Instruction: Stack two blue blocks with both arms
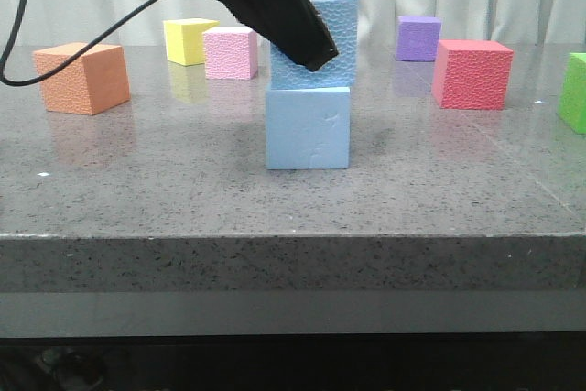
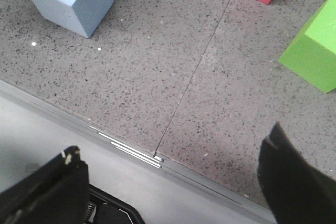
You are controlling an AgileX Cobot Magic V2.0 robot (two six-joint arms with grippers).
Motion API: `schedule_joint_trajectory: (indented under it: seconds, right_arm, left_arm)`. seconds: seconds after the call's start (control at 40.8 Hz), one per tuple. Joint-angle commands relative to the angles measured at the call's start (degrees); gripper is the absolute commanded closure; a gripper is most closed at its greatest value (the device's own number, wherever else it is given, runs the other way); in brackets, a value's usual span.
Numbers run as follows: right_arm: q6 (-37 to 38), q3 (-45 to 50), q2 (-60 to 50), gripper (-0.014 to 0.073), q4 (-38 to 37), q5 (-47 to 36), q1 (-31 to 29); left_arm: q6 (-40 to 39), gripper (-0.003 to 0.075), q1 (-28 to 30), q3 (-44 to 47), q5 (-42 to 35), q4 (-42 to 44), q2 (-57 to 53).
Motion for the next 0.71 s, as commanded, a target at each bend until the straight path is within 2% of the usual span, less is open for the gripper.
schedule_joint_trajectory:
  seconds: [0.0, 0.687]
  right_arm:
    - [-0.2, -1.3, -0.5, -0.006, -0.2, -2.7, -0.3]
    - [-0.2, -1.3, -0.5, -0.006, -0.2, -2.7, -0.3]
  left_arm:
    - [-1.9, 0.0143, -0.3, -1.8, 2.1, -2.3, -3.5]
    - [-7.3, 0.0143, -0.3, -1.8, -2.2, -6.9, -10.9]
